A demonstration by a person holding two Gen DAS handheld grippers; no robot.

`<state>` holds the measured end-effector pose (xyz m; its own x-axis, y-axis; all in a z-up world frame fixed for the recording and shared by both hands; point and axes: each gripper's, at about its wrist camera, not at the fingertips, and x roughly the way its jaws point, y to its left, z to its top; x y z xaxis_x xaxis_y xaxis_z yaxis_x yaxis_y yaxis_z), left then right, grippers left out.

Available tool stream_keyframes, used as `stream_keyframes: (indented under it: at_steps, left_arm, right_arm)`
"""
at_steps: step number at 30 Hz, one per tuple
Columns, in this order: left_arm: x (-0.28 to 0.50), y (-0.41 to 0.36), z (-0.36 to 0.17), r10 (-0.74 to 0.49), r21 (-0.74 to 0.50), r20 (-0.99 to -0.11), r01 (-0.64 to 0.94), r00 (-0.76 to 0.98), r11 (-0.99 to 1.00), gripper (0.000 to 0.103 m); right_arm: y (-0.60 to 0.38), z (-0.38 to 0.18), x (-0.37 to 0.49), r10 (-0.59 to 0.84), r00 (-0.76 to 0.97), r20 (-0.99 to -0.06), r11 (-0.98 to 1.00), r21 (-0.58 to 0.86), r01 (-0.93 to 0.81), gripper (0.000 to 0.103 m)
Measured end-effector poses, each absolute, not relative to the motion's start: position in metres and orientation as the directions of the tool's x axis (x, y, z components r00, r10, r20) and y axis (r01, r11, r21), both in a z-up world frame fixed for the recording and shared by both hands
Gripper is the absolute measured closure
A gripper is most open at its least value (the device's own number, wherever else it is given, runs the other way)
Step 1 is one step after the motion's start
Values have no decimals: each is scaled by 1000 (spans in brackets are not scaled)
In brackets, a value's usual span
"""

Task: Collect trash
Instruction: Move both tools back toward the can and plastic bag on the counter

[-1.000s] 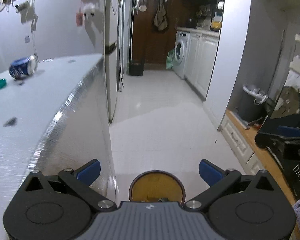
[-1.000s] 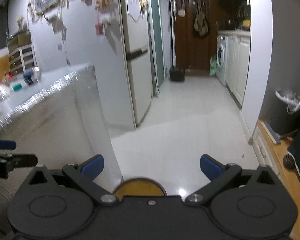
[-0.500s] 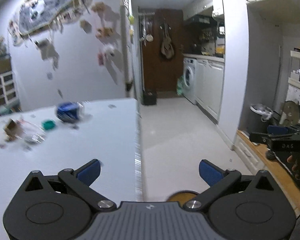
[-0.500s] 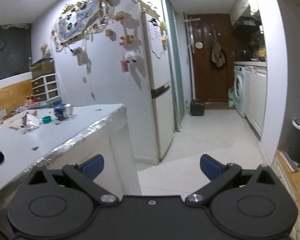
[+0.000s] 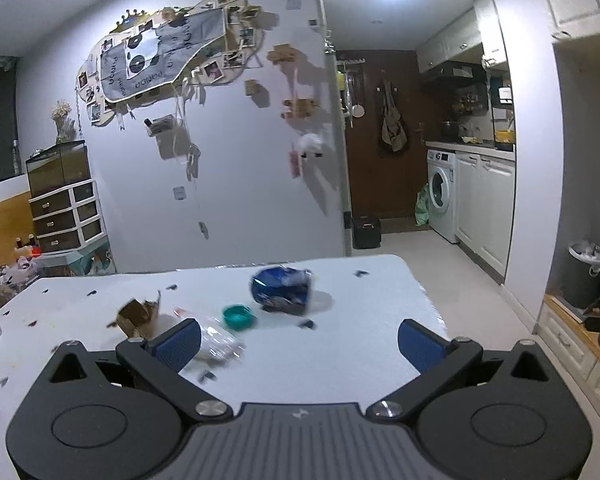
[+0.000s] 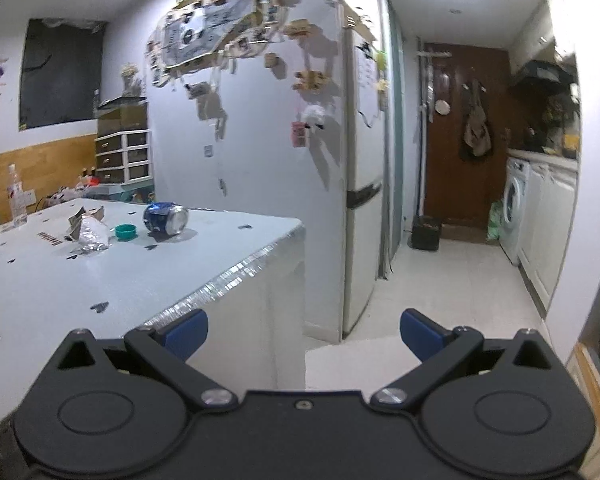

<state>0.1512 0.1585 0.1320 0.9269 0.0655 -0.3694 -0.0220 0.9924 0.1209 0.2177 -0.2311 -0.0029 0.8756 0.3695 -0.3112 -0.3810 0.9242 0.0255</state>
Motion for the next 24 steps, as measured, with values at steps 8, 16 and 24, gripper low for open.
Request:
stream_keyframes:
  at_steps: [8,16,24]
  left_arm:
    - [238,242,137,34,25,-395,-27,918,999,0]
    - [319,307,86,-22,-166,-428,-55,903,985,1]
    - [352,362,29,-107,-375,-418,-64,902,925,12]
  right_arm:
    - [-172,40,247,416,872,-259,896,-47,-442,0]
    - [-100,74,288,488,840,-236,855,-64,-515,0]
    - [-32,94,330,512,818,-264,822,-127,-555,0]
